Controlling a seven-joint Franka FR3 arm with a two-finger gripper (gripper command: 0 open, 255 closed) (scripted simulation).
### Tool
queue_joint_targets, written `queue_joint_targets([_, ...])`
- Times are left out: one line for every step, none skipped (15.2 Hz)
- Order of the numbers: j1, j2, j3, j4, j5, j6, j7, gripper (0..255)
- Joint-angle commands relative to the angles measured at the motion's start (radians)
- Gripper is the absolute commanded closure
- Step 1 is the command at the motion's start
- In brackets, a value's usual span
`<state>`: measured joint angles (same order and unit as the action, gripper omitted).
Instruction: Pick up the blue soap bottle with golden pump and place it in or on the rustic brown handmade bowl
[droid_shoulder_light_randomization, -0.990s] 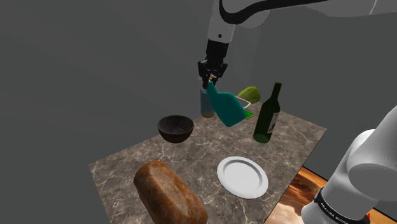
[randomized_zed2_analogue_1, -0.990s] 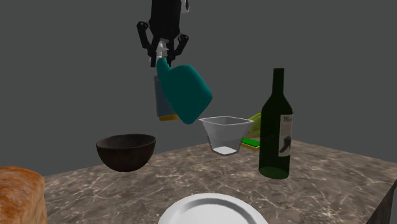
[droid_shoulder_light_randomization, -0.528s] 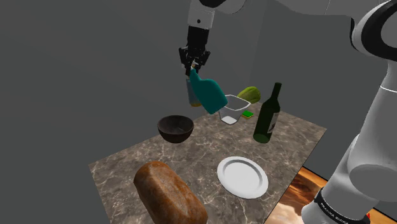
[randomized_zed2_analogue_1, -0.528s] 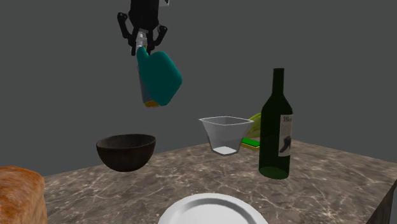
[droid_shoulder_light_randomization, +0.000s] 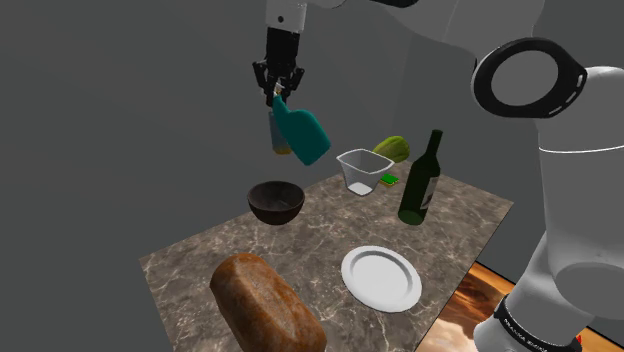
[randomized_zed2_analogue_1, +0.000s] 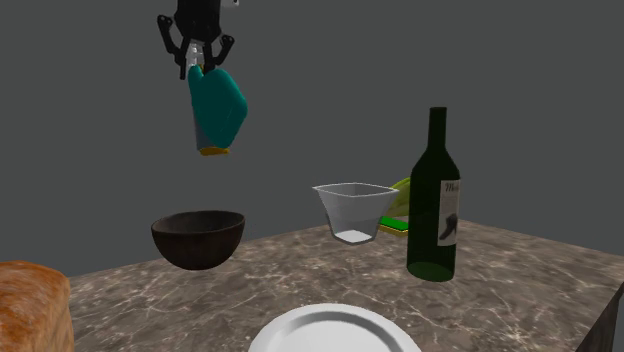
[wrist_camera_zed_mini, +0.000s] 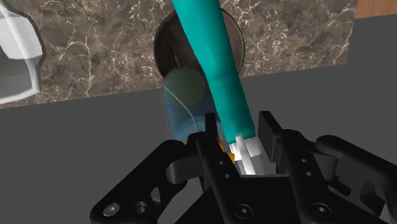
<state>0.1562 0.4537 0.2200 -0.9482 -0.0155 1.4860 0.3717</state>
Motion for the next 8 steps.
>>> queue_joint_targets([-0.004, -0.014, 0.000, -0.046, 0.003, 0.034, -0.001, 255])
queue_joint_targets([-0.007, -0.024, 0.000, -0.077, 0.005, 0.054, -0.003, 255])
queue_joint_targets([-0.010, -0.034, 0.000, -0.106, 0.007, 0.073, -0.004, 255])
queue_joint_targets([-0.012, -0.043, 0.000, -0.133, 0.009, 0.092, -0.005, 255])
queue_joint_targets([-0.015, -0.050, 0.000, -0.159, 0.011, 0.110, -0.007, 255])
queue_joint_targets([-0.017, -0.058, 0.000, -0.184, 0.012, 0.128, -0.008, 255])
queue_joint_targets([-0.019, -0.064, 0.000, -0.208, 0.014, 0.145, -0.009, 255])
queue_joint_targets([-0.020, -0.070, 0.000, -0.230, 0.015, 0.162, -0.011, 255])
